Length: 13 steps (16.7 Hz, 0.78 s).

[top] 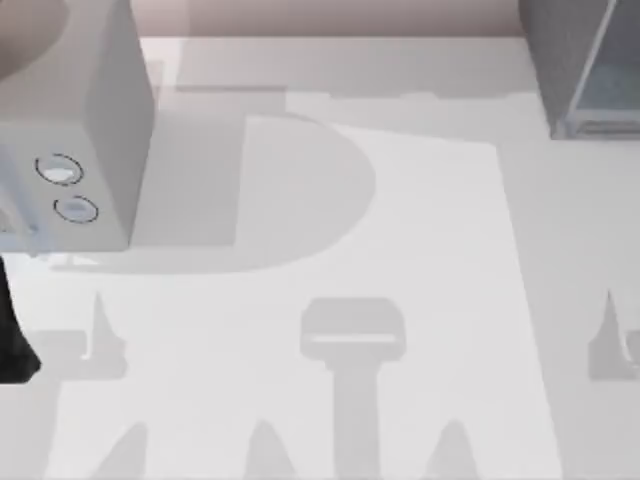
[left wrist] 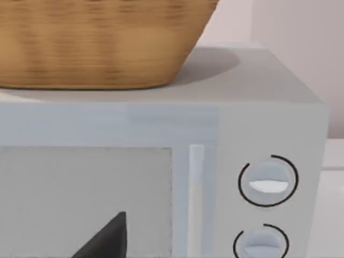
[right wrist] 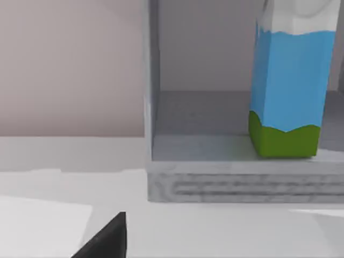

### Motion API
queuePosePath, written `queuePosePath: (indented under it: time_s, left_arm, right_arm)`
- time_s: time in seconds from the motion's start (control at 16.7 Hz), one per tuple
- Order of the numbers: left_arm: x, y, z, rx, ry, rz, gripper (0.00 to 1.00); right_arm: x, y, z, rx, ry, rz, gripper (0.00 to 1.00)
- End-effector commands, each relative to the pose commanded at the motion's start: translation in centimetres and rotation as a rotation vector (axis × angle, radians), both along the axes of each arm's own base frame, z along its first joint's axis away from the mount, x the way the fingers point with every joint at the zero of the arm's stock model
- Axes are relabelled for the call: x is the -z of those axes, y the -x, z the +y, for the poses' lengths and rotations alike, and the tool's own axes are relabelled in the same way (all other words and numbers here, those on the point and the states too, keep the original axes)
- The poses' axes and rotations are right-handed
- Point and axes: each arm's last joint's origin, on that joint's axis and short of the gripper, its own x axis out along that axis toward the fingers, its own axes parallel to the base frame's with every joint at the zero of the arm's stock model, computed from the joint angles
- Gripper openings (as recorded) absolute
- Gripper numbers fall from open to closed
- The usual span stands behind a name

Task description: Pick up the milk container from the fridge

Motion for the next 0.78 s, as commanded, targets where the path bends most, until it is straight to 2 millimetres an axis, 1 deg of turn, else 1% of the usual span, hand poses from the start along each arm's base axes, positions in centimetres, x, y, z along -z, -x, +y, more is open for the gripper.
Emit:
queuePosePath:
  time_s: [0.18,0.42,0.6,0.78]
  left_arm:
    - [0.0,0.0,0.0,0.000,0.000,0.000,1.00]
    - [0.0,0.0,0.0,0.000,0.000,0.000,1.00]
    - [0.0,0.0,0.0,0.000,0.000,0.000,1.00]
    - [0.0,0.0,0.0,0.000,0.000,0.000,1.00]
  right_arm:
    - [-0.1,-0.1,0.0,0.000,0.000,-0.003,1.00]
    - [-1.3,-0.9,-0.5,0.002,0.006,-0.033,1.00]
    - [-2.3,-2.4,-1.4,0.006,0.014,-0.057,1.00]
    - [-2.1,-4.6,-2.7,0.009,0.016,-0.041,1.00]
